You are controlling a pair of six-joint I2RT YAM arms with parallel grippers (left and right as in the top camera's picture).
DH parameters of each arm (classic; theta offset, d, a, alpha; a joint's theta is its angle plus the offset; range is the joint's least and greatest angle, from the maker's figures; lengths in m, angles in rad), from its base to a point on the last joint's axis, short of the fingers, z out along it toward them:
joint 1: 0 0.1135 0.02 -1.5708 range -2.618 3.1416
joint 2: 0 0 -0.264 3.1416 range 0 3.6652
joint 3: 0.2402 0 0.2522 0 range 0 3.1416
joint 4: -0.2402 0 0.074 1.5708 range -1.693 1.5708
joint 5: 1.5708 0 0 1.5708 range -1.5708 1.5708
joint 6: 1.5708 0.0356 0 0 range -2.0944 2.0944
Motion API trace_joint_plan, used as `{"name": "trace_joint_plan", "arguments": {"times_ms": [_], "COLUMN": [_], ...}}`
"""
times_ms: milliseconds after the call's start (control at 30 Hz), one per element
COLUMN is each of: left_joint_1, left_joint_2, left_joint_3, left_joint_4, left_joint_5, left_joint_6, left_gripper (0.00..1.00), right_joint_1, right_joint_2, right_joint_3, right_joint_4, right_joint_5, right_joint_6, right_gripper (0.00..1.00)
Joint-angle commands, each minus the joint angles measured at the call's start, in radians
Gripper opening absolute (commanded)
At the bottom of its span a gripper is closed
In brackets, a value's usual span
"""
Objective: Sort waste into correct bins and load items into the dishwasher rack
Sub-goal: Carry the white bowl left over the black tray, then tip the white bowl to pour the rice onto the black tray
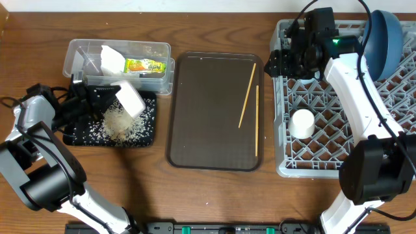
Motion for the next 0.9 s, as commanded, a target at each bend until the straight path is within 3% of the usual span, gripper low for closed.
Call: {"name": "trace_joint_plan", "arguments": {"times_ms": [0,267,500,867], "left_joint_1": [0.008,0.016,0.03,0.048], "left_joint_2": [0.002,0.002,0.002,0.002], "left_joint_3": [-0.003,-0.003,-0.003,-0.003], "left_joint_4": [-0.004,-0.007,-0.007,-0.011], "left_joint_5": [0.051,0.051,0.05,0.05], "left_joint_6": [0.006,-0.014,-0.158,-0.199], "left_gripper": [0.06,0.06,0.06,0.07], "right_joint_1": [0.004,0.004,0.004,0.004], "right_joint_2": [-0.019,-0.019,-0.019,-0.019], "right_joint_3": [0.007,0.007,0.007,0.007], "right_joint_4": [-0.003,-0.005,-0.007,-0.011], "right_joint_5": [0.003,0.003,0.003,0.003], "right_joint_6": [-0.016,-0.016,-0.016,-0.02], "right_gripper": [0.73,0.73,0.73,0.73]}}
